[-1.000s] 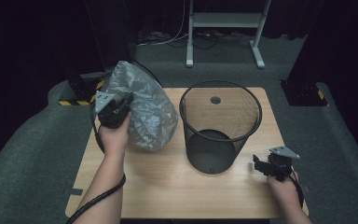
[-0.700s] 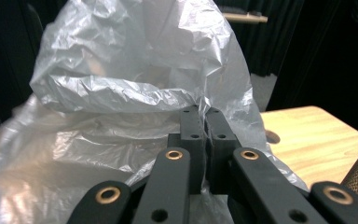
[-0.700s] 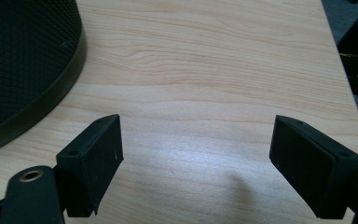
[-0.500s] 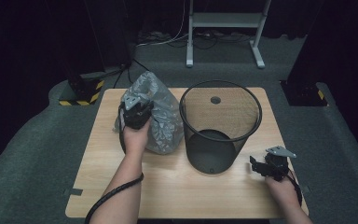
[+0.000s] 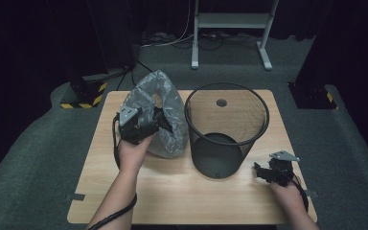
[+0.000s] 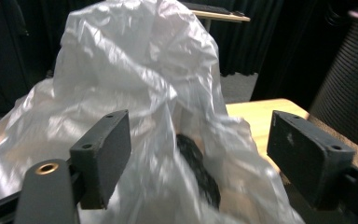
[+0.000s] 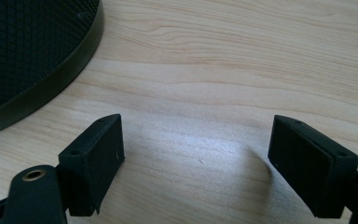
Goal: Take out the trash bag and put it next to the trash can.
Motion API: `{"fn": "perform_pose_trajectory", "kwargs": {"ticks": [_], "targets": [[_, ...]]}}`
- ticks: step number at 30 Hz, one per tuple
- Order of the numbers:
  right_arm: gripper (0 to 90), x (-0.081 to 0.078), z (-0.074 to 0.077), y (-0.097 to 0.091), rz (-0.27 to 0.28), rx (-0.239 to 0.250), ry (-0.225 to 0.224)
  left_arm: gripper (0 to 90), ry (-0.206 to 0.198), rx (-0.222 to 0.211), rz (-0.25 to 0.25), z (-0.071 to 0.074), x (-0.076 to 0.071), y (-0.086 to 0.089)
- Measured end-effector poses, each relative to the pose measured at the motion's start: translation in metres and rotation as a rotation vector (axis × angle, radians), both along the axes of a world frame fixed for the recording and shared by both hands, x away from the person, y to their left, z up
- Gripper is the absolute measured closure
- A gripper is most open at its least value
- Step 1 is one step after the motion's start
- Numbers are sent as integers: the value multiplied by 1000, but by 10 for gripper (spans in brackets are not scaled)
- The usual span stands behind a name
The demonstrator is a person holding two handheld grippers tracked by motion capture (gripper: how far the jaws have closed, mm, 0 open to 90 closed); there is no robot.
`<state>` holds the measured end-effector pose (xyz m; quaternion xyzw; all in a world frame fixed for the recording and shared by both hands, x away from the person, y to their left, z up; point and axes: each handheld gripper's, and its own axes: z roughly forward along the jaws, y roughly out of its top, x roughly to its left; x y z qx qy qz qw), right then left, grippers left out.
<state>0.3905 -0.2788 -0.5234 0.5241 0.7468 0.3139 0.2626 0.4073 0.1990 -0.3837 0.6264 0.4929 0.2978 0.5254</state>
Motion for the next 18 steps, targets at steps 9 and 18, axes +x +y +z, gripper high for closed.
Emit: {"fn": "perform_pose_trajectory", "kwargs": {"ticks": [9, 18], "targets": [[179, 1, 0, 5, 26, 0, 3, 169, 31, 4, -31, -30, -45, 22], [175, 2, -1, 2, 20, 37, 28, 165, 195, 142, -118, -80, -59, 32]]}}
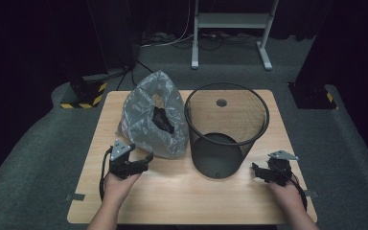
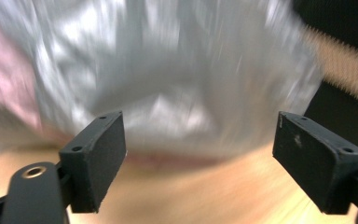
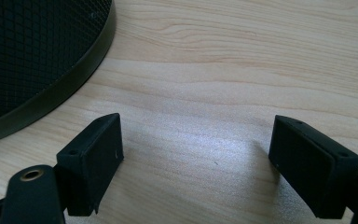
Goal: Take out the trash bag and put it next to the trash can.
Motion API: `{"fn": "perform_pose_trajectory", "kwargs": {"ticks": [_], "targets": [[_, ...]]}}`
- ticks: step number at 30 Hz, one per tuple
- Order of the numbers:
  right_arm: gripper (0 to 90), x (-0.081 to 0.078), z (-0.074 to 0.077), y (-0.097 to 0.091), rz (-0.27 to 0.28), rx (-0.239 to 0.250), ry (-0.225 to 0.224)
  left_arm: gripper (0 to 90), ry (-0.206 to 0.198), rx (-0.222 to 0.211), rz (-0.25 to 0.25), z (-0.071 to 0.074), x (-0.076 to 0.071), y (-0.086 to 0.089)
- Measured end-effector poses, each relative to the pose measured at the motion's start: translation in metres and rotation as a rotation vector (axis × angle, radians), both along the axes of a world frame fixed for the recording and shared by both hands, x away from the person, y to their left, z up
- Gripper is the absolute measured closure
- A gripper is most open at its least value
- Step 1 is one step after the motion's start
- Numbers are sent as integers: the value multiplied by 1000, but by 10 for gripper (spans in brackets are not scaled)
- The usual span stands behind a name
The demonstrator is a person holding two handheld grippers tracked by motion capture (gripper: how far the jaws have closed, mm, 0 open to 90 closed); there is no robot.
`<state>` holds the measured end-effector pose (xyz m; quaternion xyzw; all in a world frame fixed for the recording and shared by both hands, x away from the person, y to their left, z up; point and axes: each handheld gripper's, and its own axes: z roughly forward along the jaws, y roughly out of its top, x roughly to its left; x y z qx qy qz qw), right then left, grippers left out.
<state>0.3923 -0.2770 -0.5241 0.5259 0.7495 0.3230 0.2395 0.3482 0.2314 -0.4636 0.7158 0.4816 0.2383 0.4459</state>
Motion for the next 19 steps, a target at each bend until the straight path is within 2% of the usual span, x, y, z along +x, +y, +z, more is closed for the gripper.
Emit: {"fn": "perform_pose_trajectory", "kwargs": {"ticks": [2, 3, 5, 8, 10, 12, 13, 19], "targets": [[172, 0, 0, -1, 0, 6, 6, 161, 70, -3, -5, -15, 3, 2], [172, 0, 0, -1, 1, 6, 5, 151, 70, -3, -5, -15, 3, 2], [171, 0, 0, -1, 1, 6, 5, 151, 131, 55, -8, -29, 6, 1], [163, 1, 0, -1, 9, 6, 7, 151, 186, 64, -2, -43, 8, 1], [161, 1, 0, -1, 12, 5, 7, 148, 219, 110, 6, -53, 9, 0], [161, 1, 0, -1, 13, 6, 7, 149, 239, 133, 20, -59, 10, 1], [161, 1, 0, -1, 13, 5, 8, 143, 224, 128, 23, -61, 10, 2], [161, 1, 0, -1, 15, 6, 9, 143, 220, 125, 29, -61, 10, 2]]}}
